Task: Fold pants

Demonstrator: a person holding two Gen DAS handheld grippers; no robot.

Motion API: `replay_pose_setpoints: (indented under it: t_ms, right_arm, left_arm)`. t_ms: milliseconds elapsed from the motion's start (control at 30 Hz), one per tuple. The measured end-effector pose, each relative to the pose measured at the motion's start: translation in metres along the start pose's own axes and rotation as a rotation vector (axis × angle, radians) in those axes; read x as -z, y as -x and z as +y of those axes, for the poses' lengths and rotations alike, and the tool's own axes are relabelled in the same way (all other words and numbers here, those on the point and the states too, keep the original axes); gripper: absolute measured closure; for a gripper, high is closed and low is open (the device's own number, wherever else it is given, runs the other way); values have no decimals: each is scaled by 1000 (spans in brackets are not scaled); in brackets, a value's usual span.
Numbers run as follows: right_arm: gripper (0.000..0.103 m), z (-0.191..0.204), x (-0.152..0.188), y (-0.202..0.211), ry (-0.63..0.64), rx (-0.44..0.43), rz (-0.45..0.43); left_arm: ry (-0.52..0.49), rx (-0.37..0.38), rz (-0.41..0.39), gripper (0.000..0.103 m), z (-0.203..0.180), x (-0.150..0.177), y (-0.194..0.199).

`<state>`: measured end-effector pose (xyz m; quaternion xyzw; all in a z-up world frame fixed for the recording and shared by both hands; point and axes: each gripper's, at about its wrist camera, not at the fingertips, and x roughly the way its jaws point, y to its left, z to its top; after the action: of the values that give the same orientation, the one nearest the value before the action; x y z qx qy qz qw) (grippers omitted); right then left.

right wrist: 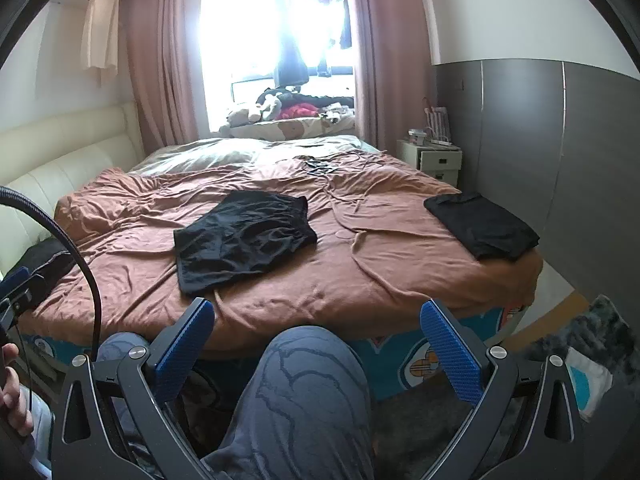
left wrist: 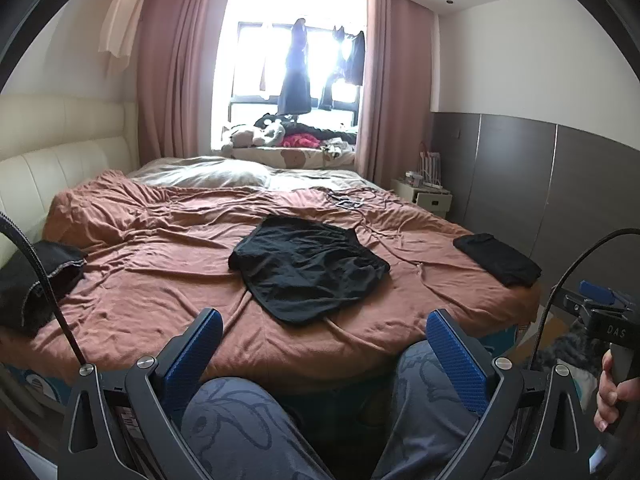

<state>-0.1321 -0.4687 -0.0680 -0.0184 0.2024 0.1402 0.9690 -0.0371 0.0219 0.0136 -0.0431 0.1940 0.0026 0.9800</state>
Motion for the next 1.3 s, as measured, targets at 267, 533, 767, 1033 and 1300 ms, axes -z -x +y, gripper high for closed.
replay_pose_setpoints:
  t_ms: [267, 533, 767, 1033, 1300]
  right_arm:
    - [0, -1, 0, 2, 1, -6, -1]
    - [0, -2, -1, 6, -4, -7, -15]
    - [0, -1, 0, 10, -4, -5, -19]
    - [0, -3, -1, 13, 8, -28, -31]
    - [0, -12, -9, -5, 17, -87, 9]
  left_arm:
    - [5, 8, -5, 0, -3, -1, 6]
    - [19, 2, -9, 0, 1, -3, 12]
    - [19, 14, -2, 0, 4, -3, 13]
    - [22, 16, 15, 0, 8, -8, 12]
    - [8, -74, 37, 0, 17, -14, 6]
